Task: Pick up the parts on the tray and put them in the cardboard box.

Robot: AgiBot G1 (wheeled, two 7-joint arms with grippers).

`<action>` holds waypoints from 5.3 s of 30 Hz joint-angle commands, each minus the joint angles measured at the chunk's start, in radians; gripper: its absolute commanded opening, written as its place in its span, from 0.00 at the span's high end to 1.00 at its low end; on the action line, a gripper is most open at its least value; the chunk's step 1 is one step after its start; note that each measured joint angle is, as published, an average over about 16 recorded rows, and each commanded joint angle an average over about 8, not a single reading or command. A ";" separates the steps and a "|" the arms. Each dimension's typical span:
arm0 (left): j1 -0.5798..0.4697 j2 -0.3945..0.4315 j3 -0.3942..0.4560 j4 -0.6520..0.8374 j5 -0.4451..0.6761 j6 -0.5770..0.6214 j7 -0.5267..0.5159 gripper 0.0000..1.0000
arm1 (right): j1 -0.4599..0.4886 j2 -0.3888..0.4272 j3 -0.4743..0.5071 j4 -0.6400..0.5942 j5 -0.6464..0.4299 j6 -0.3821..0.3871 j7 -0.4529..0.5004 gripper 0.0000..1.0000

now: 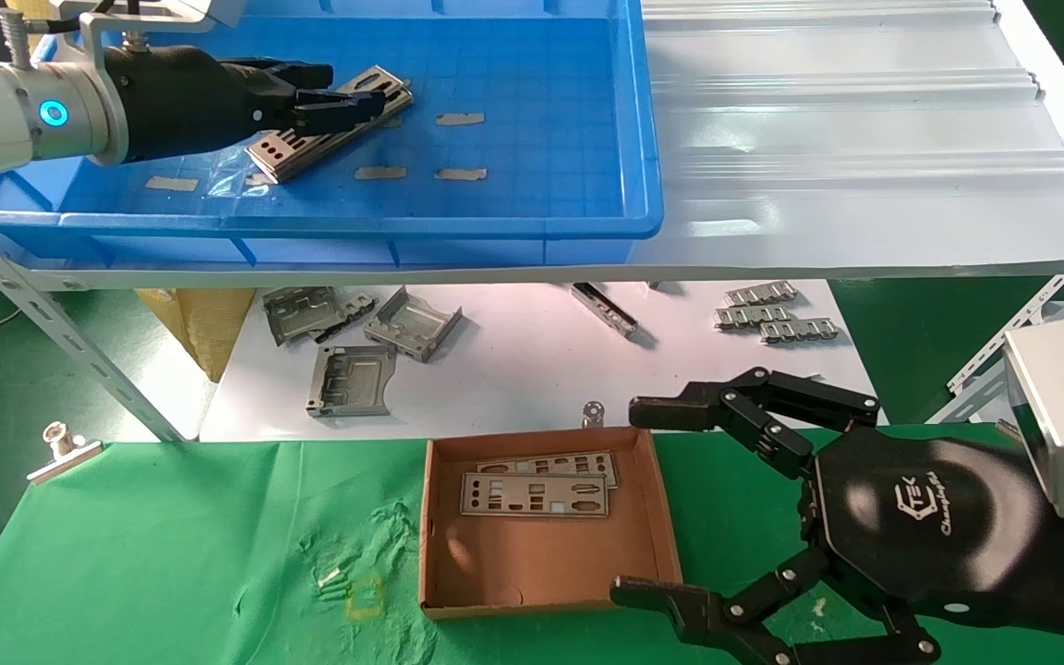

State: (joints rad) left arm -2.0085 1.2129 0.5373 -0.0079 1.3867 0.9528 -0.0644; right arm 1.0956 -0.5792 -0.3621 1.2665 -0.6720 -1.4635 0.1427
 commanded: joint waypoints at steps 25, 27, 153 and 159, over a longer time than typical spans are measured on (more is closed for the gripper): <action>-0.055 -0.008 -0.010 -0.015 -0.015 0.014 -0.002 1.00 | 0.000 0.000 0.000 0.000 0.000 0.000 0.000 0.00; -0.068 -0.015 -0.014 -0.021 -0.020 0.039 0.001 1.00 | 0.000 0.000 0.000 0.000 0.000 0.000 0.000 0.00; 0.429 0.065 0.332 -0.210 -0.536 0.622 0.475 0.00 | 0.000 0.001 -0.001 0.000 0.001 0.001 -0.001 0.00; 0.451 0.036 0.307 -0.258 -0.539 0.615 0.450 0.00 | 0.000 0.001 -0.001 0.000 0.001 0.001 -0.001 0.00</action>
State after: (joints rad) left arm -1.5515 1.2414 0.8375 -0.2786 0.8460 1.5669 0.3781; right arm 1.0958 -0.5786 -0.3636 1.2662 -0.6707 -1.4626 0.1418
